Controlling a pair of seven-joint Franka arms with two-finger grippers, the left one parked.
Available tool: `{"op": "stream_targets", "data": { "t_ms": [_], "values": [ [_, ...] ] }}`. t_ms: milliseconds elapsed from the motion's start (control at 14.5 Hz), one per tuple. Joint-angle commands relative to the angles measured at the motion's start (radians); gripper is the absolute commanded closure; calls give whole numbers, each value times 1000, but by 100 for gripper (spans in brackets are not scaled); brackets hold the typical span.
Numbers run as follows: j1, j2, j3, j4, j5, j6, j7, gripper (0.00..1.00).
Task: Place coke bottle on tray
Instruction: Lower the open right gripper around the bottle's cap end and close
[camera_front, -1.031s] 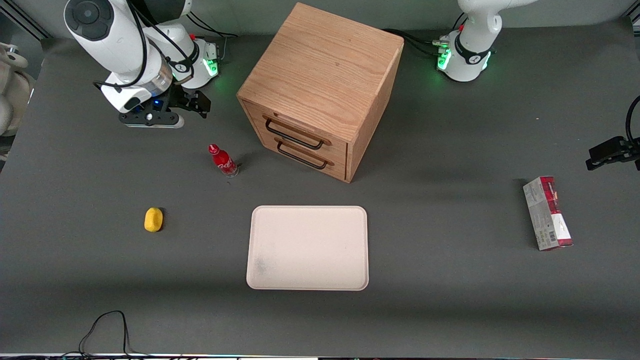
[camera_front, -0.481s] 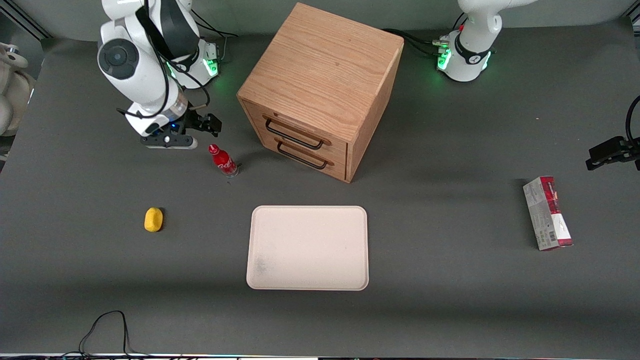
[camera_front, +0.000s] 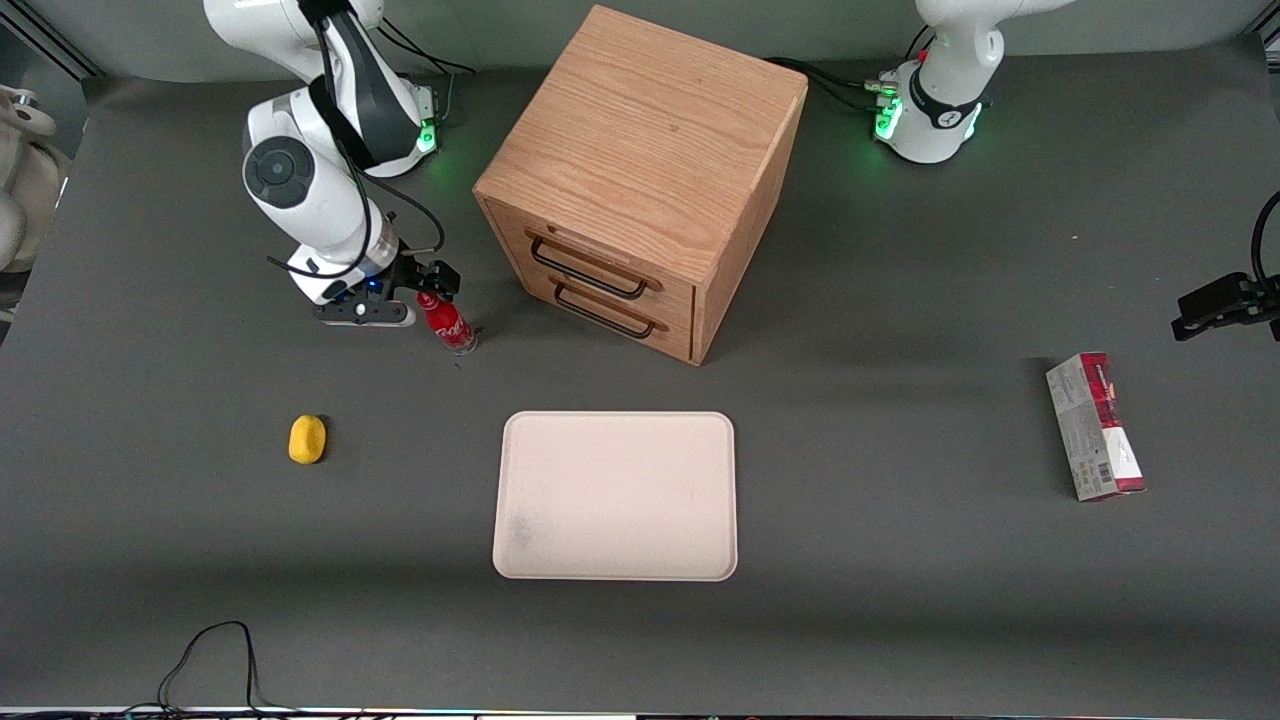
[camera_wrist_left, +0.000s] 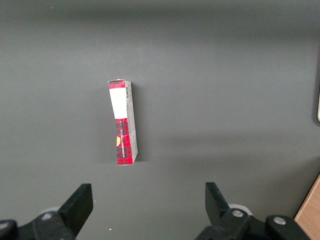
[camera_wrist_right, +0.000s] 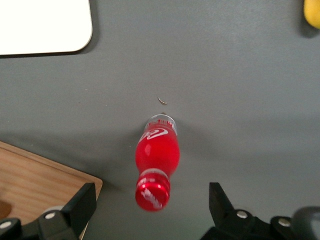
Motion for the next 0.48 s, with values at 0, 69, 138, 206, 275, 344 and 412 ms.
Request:
{"op": "stream_targets", "data": {
  "t_ms": [0,69,138,206,275,344,412],
  "values": [
    [0,22,-3,1,16,26,-34,0],
    [0,29,-3,-3,14,38,-34,0],
    [0,34,-3,-10,14,54,-32,0],
    [0,36,-3,-13,14,63,-32,0],
    [0,37,-3,-14,14,63,-34,0],
    [0,36,-3,-17,14,63,-32,0],
    [2,36,-3,-19,14,63,-34,0]
  ]
}}
